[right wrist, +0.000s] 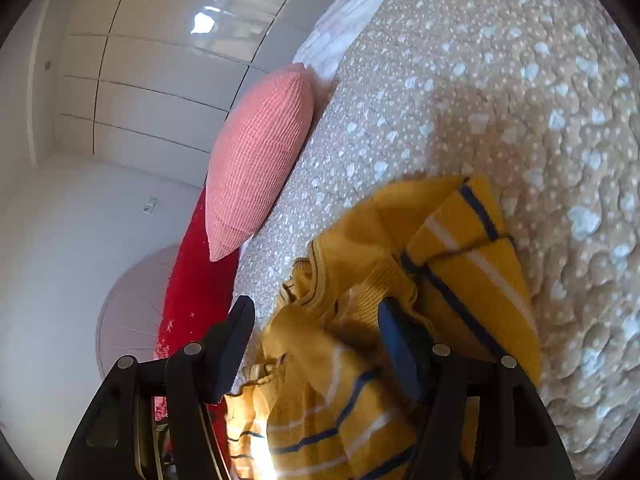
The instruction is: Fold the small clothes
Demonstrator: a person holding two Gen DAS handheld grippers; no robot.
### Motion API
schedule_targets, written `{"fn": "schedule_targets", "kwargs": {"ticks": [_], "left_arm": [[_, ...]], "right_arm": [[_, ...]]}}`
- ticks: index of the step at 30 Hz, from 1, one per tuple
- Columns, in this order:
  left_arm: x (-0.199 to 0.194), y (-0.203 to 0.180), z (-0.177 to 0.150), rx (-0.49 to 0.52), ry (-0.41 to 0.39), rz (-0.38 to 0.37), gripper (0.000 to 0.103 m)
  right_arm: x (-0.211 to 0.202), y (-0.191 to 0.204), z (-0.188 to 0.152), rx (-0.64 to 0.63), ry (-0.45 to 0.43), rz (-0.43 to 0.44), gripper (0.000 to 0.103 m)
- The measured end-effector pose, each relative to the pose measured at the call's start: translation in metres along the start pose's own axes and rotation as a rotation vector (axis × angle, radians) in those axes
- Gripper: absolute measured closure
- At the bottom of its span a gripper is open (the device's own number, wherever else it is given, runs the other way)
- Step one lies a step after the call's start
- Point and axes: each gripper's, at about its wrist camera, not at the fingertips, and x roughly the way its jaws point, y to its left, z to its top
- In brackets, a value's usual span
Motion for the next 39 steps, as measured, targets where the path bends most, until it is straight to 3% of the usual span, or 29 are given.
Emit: {"fn": "schedule_targets", "kwargs": {"ticks": [2,5,8,10,14,16,18,20,22,25,27,28,29,34,39], "left_arm": [[-0.008,0.001,-0.008,0.057,0.001,0.048,0.032],[-0.015,-0.008,-0.03,0.222,0.008,0.136,0.031],[-0.023,-0.026,-0.054,0.357,-0.003,0.113,0.031],[-0.02,-0.04,-0.063,0.394,0.014,0.063,0.031],[0.03,-0.056,-0.056,0.402,0.122,0.089,0.023],[0.062,-0.043,-0.042,0.361,0.153,0.199,0.023],[0.078,-0.016,-0.022,0.263,0.148,0.272,0.023],[0.079,0.018,-0.002,0.119,0.138,0.265,0.023],[0.069,0.05,0.012,-0.003,0.123,0.231,0.023],[0.045,0.071,0.018,-0.022,0.078,0.24,0.023],[0.026,0.078,0.017,-0.032,0.068,0.222,0.023],[0.015,0.079,0.014,-0.031,0.058,0.204,0.023],[0.005,0.079,0.011,-0.023,0.051,0.186,0.023],[-0.031,0.067,-0.023,0.053,0.057,0.113,0.015],[-0.029,0.067,-0.071,0.067,0.127,0.0,0.014]], "right_arm": [[-0.013,0.009,-0.003,-0.086,-0.004,-0.038,0.034],[-0.032,0.03,-0.024,-0.296,0.023,-0.134,0.032],[-0.043,0.048,-0.049,-0.454,0.062,-0.139,0.038],[-0.038,0.055,-0.062,-0.496,0.101,-0.101,0.038],[0.01,0.06,-0.067,-0.467,0.22,-0.067,0.038],[0.036,0.051,-0.061,-0.476,0.234,-0.155,0.038],[0.048,0.04,-0.05,-0.513,0.195,-0.259,0.05],[0.048,0.025,-0.032,-0.464,0.177,-0.286,0.077],[0.037,0.014,-0.017,-0.402,0.156,-0.269,0.082],[0.009,0.01,-0.005,-0.425,0.065,-0.327,0.076],[-0.013,0.004,0.0,-0.401,0.044,-0.342,0.057],[-0.028,0.001,0.0,-0.39,0.019,-0.341,0.041],[-0.044,-0.002,-0.001,-0.381,-0.006,-0.327,0.037],[-0.099,-0.014,-0.024,-0.342,0.019,-0.257,0.029],[-0.129,-0.027,-0.068,-0.327,0.063,-0.196,0.024]]}}
